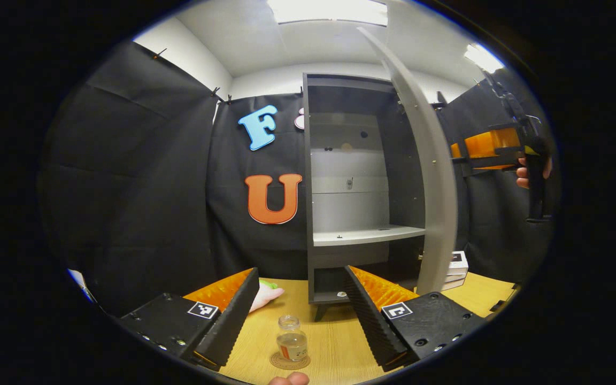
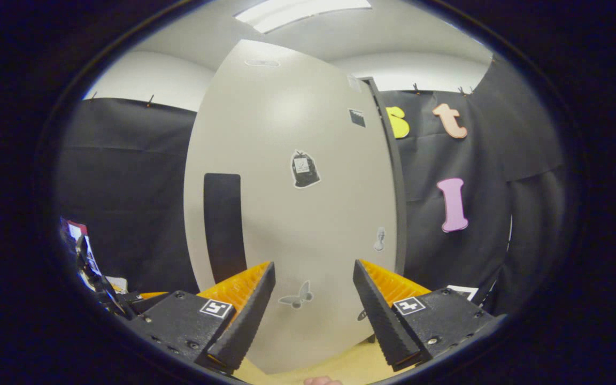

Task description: Open the cabinet door with the right hand, grasp the bottle in the cabinet with the left hand and place it on the coaster, then close the cabinet door with the right hand.

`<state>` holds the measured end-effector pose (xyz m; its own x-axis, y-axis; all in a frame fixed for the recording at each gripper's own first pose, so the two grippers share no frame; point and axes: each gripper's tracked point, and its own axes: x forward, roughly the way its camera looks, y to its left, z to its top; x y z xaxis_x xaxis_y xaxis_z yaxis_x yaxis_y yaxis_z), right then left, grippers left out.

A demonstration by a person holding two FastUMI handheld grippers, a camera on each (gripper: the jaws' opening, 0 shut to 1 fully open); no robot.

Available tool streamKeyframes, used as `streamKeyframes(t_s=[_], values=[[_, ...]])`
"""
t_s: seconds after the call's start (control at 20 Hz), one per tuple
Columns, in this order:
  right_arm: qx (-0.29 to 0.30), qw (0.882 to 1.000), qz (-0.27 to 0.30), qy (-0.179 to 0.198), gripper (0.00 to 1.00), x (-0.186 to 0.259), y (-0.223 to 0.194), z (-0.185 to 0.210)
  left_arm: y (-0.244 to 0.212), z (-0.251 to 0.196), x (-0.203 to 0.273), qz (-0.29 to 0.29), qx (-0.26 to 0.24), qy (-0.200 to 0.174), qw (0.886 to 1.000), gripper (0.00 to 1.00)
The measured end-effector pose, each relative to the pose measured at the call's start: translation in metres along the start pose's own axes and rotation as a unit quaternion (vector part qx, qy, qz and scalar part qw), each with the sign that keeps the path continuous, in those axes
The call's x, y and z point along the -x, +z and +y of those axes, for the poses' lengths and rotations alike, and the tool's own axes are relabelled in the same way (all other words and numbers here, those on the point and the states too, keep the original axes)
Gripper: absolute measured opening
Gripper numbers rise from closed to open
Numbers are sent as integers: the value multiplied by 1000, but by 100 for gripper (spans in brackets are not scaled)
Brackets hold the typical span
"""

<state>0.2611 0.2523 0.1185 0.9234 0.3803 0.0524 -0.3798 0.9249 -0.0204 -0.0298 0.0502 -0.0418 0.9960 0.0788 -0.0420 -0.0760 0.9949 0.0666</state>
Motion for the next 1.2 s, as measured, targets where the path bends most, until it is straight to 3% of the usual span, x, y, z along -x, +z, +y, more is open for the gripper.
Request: streamKeyframes(t_s=[0.1, 0.2, 0.25, 0.3, 0.4, 0.45, 0.5, 0.55, 0.6, 0.9, 1.1, 1.2], values=[[0, 1000, 2, 16, 95, -29, -4, 19, 2, 10, -2, -2, 1, 12, 1000, 95], [-2, 1000, 5, 27, 91, -65, -3, 39, -1, 14, -2, 2, 6, 18, 1000, 95], [1, 1000, 8, 28, 95, -81, -4, 45, -1, 19, -1, 4, 7, 24, 1000, 95], [5, 1000, 10, 21, 91, -97, -4, 50, -2, 24, -2, 4, 8, 28, 1000, 95], [12, 1000, 12, -12, 96, -121, -7, 48, -5, 29, -2, 9, 10, 38, 999, 95], [16, 1000, 9, -25, 91, -135, -6, 49, -5, 33, -2, 10, 12, 41, 999, 95], [16, 1000, 6, -27, 95, -146, -5, 50, -6, 36, -2, 12, 13, 43, 999, 95], [12, 1000, 9, -27, 91, -148, -7, 51, -5, 40, -2, 13, 13, 45, 999, 95], [7, 1000, 7, -25, 95, -150, -7, 52, -6, 42, -2, 15, 13, 47, 999, 95], [0, 999, -15, -29, 95, -112, -6, 34, -6, 29, -5, 23, 20, 39, 999, 95], [-10, 999, -27, -32, 95, -43, -22, 13, 4, 3, -5, 16, 25, 17, 999, 95], [-5, 998, -28, -53, 95, -1, -33, -6, 9, -14, -5, 8, 28, 0, 1000, 95]])
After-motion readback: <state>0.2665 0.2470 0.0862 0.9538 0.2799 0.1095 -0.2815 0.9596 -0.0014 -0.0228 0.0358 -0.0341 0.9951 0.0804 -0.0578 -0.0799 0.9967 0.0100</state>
